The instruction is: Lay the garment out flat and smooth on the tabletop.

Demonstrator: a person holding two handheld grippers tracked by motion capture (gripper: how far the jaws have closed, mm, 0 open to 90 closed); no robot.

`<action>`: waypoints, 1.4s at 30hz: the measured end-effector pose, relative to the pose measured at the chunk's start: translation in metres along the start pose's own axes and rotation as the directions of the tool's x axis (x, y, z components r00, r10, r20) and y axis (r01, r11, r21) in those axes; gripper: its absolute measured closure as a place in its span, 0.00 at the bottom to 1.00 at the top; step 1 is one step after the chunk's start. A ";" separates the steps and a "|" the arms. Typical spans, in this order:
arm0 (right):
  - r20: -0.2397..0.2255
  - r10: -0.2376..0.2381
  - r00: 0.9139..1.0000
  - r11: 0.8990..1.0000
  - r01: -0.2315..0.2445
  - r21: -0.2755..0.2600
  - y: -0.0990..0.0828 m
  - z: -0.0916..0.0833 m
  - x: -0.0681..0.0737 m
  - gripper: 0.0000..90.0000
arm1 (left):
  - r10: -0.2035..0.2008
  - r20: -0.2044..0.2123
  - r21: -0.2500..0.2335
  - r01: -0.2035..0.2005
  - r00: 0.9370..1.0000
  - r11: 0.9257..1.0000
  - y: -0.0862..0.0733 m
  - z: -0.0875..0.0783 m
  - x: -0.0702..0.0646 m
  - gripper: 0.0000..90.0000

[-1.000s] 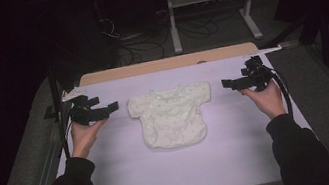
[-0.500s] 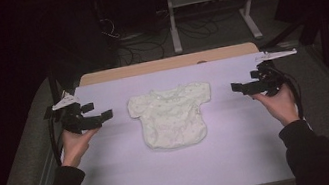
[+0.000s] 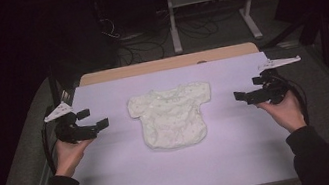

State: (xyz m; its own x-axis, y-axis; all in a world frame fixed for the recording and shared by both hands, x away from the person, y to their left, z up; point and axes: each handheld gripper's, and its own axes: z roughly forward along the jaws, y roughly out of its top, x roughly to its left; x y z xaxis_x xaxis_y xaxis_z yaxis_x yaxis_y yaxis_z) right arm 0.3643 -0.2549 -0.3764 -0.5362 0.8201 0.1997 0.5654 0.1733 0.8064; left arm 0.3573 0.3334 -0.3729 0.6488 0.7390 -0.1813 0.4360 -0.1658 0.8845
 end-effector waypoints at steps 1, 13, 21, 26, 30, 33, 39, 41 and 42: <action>-0.002 0.000 1.000 1.000 0.000 0.001 -0.001 -0.001 0.001 0.00 | -0.004 0.003 -0.002 0.004 1.000 1.000 -0.001 -0.001 0.000 0.00; -0.018 -0.034 0.999 0.999 0.034 -0.005 -0.019 -0.010 0.010 0.00 | 0.014 -0.003 -0.002 -0.014 1.000 1.000 -0.020 -0.014 -0.007 0.00; -0.028 -0.051 0.998 0.999 0.051 -0.012 -0.028 -0.015 0.017 0.00 | 0.018 -0.003 0.005 -0.018 1.000 1.000 -0.034 -0.021 -0.012 0.00; -0.024 -0.061 0.998 0.998 0.061 -0.012 -0.033 -0.018 0.020 0.00 | 0.018 0.000 0.006 -0.018 1.000 1.000 -0.040 -0.025 -0.014 0.00; -0.025 -0.060 0.998 0.998 0.059 -0.021 -0.039 -0.022 0.020 0.00 | 0.025 -0.006 0.014 -0.025 1.000 1.000 -0.046 -0.028 -0.015 0.00; -0.026 -0.051 0.998 0.998 0.051 -0.022 -0.044 -0.025 0.019 0.00 | 0.015 -0.010 0.004 -0.015 1.000 1.000 -0.051 -0.031 -0.015 0.00; -0.022 -0.032 0.999 0.999 0.032 -0.030 -0.061 -0.029 0.016 0.00 | -0.009 -0.023 -0.008 0.008 1.000 1.000 -0.061 -0.035 -0.012 0.00; -0.019 -0.025 1.000 0.999 0.024 -0.025 -0.068 -0.029 0.015 0.00 | -0.017 -0.025 -0.011 0.017 1.000 1.000 -0.066 -0.035 -0.012 0.00; -0.018 -0.027 0.999 1.000 0.027 -0.014 -0.071 -0.028 0.015 0.00 | -0.017 -0.030 -0.012 0.017 0.999 1.000 -0.068 -0.035 -0.012 0.00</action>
State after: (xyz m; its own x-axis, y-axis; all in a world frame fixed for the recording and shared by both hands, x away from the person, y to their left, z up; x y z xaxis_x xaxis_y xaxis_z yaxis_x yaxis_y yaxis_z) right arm 0.2989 -0.2704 -0.4146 -0.5625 0.8053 0.1874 0.5418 0.1878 0.8193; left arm 0.2982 0.3587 -0.4159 0.6221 0.7612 -0.1831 0.4389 -0.1454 0.8867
